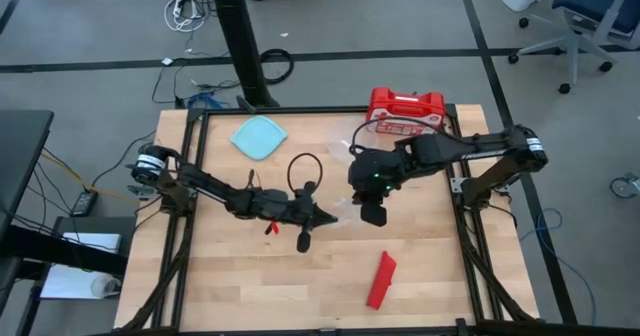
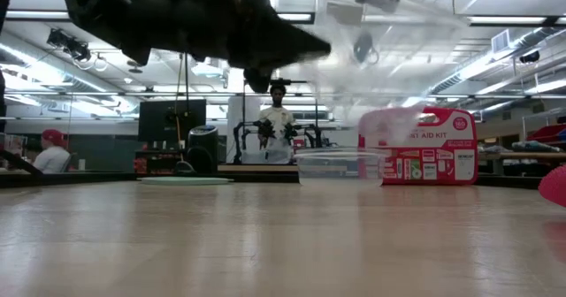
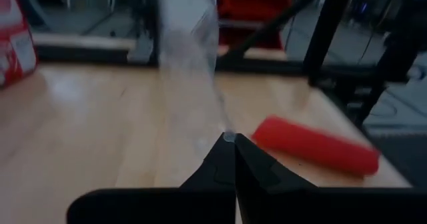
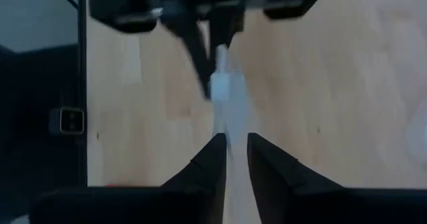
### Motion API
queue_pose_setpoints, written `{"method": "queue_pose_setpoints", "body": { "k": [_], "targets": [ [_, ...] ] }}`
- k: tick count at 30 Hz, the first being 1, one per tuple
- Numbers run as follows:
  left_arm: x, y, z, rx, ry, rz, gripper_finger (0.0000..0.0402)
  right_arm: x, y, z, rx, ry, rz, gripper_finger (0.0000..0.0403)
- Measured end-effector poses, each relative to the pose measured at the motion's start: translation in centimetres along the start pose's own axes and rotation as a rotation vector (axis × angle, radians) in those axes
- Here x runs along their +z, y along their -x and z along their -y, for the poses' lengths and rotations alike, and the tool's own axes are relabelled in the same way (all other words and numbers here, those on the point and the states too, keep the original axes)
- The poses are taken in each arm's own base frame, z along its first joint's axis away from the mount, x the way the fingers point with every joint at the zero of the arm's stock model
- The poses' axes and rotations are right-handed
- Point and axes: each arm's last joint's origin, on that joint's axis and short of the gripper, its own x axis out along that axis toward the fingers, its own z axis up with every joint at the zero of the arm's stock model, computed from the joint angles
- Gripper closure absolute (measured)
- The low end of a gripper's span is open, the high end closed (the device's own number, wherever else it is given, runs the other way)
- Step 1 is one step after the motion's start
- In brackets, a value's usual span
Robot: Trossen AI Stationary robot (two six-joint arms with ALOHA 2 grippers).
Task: Roll bandage
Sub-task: Open the transparent zip bag
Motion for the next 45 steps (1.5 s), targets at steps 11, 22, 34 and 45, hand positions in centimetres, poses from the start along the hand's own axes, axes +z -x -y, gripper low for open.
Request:
{"method": "queue_pose_setpoints", "body": {
  "k": [11,22,34,45],
  "targets": [
    [-3.5,0.9,0.0,-0.005,0.024,0.117,0.0401,0.3,0.6,-1.0,-0.035,0.028,0.101,0.0339],
    [-3.9,1.3,0.0,-0.02,0.029,0.11,0.0401,-0.1,-1.6,-3.2,-0.112,0.209,0.098,0.0337],
    [-4.7,2.0,0.1,-0.15,0.081,0.063,0.0401,-1.9,-1.6,-4.9,-0.134,0.356,0.001,0.0248],
    [-5.4,3.9,-0.9,-0.367,0.249,0.061,0.0401,-3.9,-4.7,-6.0,-0.158,0.538,0.029,0.0141]
  ]
}}
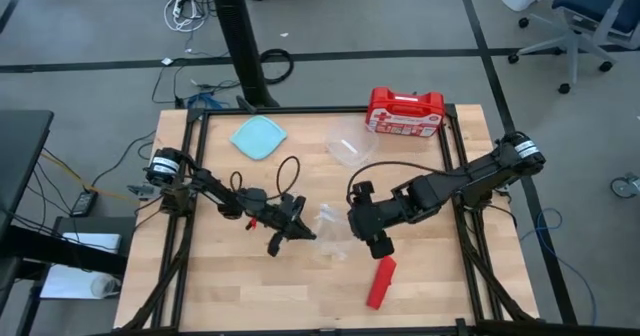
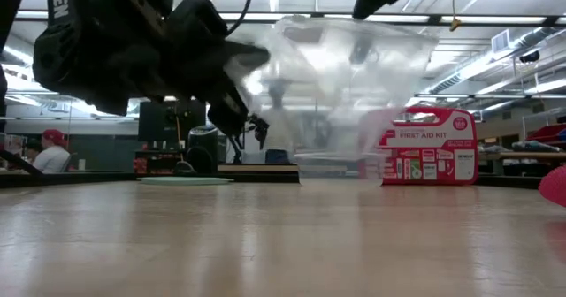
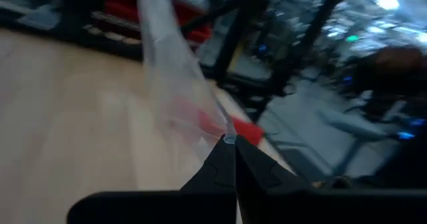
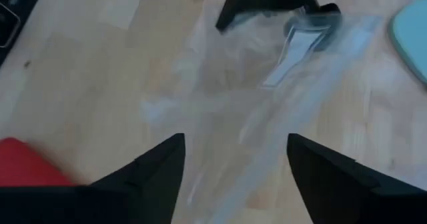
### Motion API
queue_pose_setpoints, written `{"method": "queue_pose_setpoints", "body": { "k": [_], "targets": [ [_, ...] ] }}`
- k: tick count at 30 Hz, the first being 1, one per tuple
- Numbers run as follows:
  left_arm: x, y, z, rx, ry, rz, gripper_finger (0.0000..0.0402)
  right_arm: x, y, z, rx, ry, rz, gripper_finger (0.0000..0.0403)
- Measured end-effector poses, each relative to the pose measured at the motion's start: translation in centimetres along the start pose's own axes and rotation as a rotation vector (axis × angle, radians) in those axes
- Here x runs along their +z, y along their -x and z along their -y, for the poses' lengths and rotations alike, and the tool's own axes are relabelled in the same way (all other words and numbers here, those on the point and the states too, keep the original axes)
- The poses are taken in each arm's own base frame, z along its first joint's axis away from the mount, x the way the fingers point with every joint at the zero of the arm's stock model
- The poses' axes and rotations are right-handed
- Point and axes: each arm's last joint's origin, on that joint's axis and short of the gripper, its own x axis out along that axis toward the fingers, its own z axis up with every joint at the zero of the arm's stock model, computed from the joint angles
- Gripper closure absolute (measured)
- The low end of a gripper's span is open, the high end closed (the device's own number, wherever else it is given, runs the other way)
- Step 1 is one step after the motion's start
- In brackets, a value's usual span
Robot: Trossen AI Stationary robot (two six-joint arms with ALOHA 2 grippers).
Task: Roll bandage
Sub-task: Open the transparent zip bag
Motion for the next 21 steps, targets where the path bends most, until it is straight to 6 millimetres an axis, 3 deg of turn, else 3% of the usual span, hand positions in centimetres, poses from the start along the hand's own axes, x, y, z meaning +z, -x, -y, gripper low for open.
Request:
{"method": "queue_pose_setpoints", "body": {
  "k": [7,21],
  "targets": [
    [0.29,0.2,0.12,-0.165,0.08,-0.042,0.0401,0.19,-0.51,-0.14,-0.003,0.048,0.051,0.0129],
    [0.3,0.17,0.1,-0.139,0.079,-0.03,0.0401,0.45,-0.79,-0.45,0.084,-0.044,0.1,0.0133]
  ]
}}
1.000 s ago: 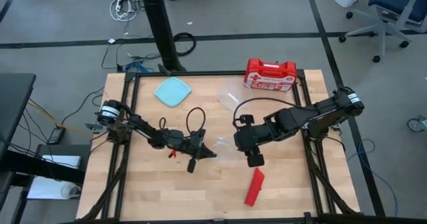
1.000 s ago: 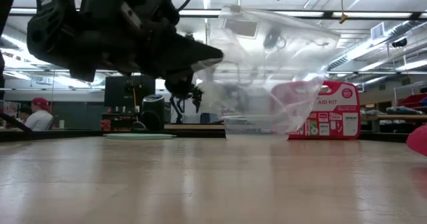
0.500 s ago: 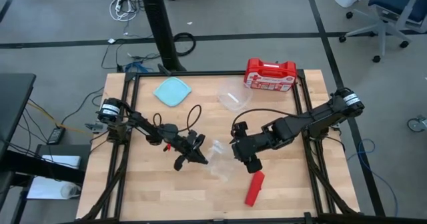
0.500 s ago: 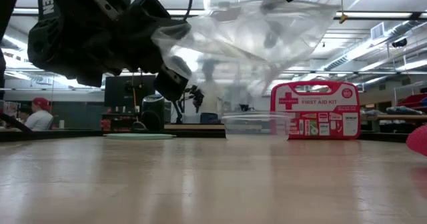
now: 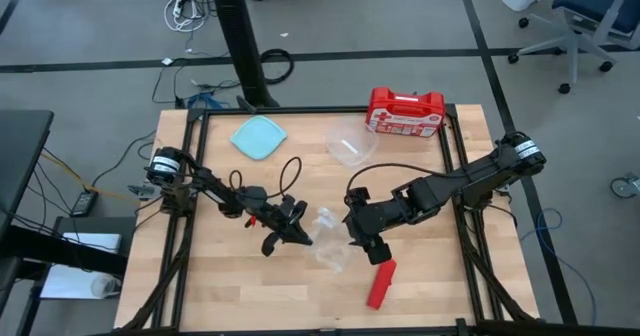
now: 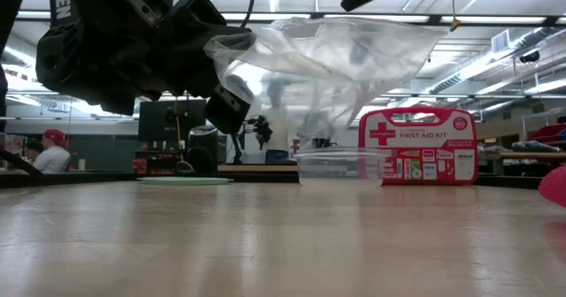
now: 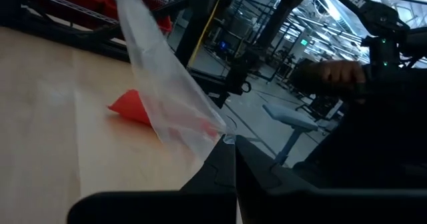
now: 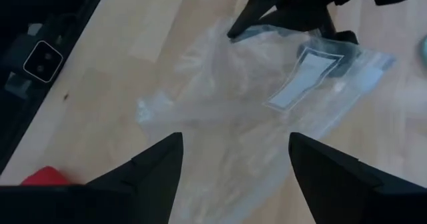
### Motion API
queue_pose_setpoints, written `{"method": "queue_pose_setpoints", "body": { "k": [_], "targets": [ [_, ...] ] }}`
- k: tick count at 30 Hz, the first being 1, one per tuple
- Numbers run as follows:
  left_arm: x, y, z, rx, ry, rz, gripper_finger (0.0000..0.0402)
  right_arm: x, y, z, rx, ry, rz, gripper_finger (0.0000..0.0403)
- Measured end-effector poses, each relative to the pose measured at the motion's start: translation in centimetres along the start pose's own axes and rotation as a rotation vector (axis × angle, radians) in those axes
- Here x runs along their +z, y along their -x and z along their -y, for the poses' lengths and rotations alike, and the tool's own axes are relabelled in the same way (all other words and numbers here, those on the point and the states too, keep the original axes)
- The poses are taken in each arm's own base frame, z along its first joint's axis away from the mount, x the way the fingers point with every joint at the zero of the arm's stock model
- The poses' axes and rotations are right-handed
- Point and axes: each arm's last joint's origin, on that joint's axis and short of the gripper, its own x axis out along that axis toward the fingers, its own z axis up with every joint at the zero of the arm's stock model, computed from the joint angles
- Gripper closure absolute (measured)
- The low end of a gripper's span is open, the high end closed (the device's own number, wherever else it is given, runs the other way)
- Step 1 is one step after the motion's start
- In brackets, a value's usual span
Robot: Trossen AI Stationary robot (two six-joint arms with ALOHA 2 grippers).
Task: Roll bandage
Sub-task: Open the transparent zip bag
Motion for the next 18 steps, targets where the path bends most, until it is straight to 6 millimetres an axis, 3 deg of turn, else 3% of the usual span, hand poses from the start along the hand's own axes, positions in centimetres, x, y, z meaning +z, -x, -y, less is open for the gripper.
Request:
{"method": "queue_pose_setpoints", "body": {
  "k": [18],
  "targets": [
    [-0.06,-0.02,0.02,0.001,0.003,-0.004,0.0401,-0.39,-0.14,0.54,-0.043,-0.095,-0.033,0.0135]
  ]
}}
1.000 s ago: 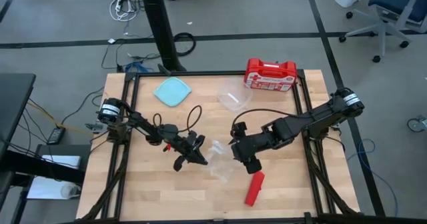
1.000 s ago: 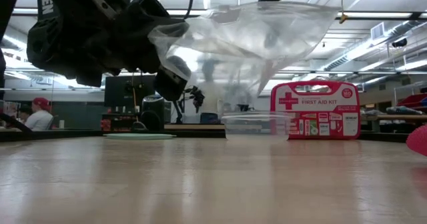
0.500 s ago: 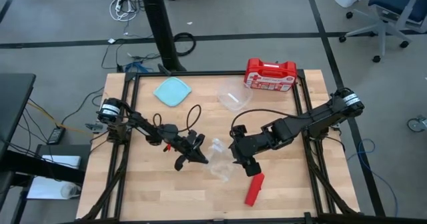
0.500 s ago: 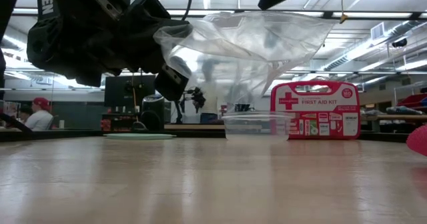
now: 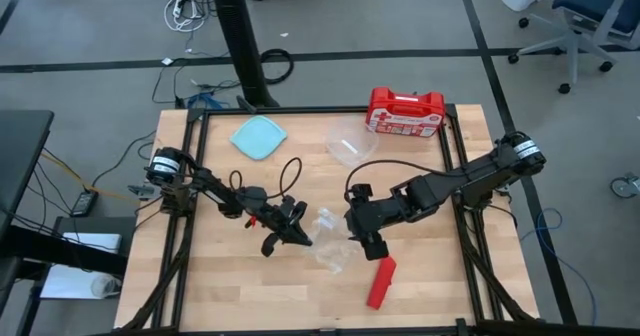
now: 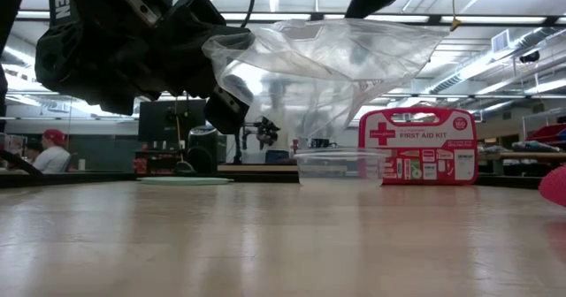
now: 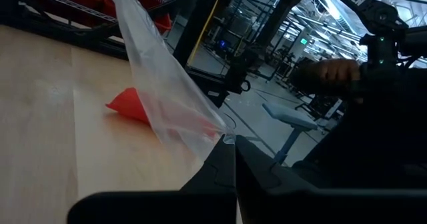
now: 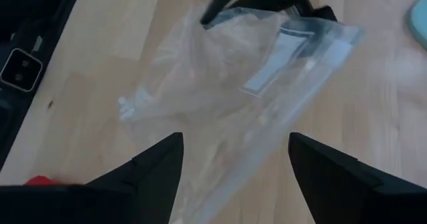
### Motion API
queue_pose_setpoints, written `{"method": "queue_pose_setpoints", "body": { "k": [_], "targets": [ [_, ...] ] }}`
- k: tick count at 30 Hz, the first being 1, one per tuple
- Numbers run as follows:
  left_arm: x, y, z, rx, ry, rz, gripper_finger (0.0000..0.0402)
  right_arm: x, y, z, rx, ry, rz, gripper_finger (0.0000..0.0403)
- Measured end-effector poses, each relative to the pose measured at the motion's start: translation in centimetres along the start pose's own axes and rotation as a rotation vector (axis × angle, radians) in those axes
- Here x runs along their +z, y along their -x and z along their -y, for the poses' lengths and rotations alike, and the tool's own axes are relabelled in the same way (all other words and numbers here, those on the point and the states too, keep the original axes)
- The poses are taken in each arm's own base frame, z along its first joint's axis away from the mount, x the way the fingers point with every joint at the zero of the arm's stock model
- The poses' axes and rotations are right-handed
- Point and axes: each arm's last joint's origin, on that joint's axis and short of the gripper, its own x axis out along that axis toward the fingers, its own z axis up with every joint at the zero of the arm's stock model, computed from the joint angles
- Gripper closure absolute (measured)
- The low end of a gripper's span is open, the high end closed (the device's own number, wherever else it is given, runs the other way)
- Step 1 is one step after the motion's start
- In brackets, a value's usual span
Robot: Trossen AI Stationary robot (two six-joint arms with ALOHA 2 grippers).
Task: Roll bandage
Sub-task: Open the transparent zip bag
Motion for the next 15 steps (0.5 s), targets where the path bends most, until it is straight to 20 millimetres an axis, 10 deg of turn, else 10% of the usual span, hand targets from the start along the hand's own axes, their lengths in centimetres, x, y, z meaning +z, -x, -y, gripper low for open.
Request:
{"method": "queue_pose_setpoints", "body": {
  "k": [15],
  "targets": [
    [0.0,0.0,0.0,0.001,0.0,0.001,0.0401,-0.9,-1.1,-0.1,0.045,-0.046,-0.004,0.0141]
  ]
}}
